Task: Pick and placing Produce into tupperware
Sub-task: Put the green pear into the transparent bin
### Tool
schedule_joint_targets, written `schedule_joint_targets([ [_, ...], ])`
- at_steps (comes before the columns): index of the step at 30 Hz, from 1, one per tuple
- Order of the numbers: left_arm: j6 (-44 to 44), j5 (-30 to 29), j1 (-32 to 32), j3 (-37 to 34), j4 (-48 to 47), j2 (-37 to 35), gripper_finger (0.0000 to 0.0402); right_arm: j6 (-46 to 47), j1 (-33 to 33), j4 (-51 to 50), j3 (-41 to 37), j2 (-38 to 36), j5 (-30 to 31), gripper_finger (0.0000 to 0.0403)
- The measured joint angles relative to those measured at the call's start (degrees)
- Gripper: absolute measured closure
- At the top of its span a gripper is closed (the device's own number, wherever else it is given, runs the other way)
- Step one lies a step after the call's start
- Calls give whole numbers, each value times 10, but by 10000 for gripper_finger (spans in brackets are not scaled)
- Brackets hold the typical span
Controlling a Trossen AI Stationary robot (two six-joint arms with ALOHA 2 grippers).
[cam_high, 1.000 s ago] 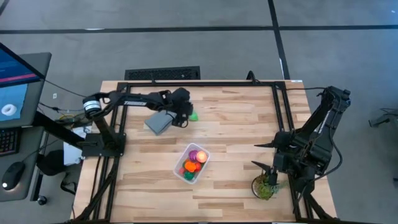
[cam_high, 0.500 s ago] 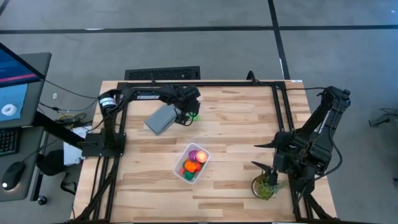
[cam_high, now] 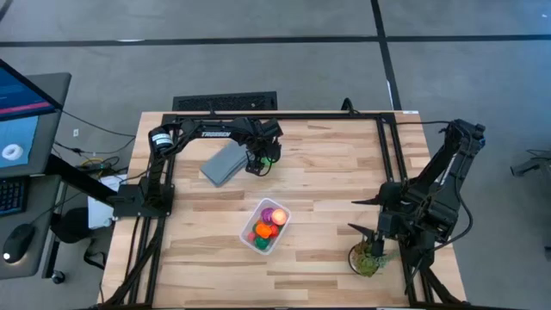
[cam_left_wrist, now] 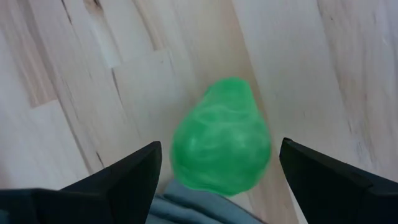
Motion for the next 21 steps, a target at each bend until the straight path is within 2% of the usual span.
schedule_joint_targets([
  [21,-14,41,0,0,8,14,86,3,0,0,0,0,0,86],
])
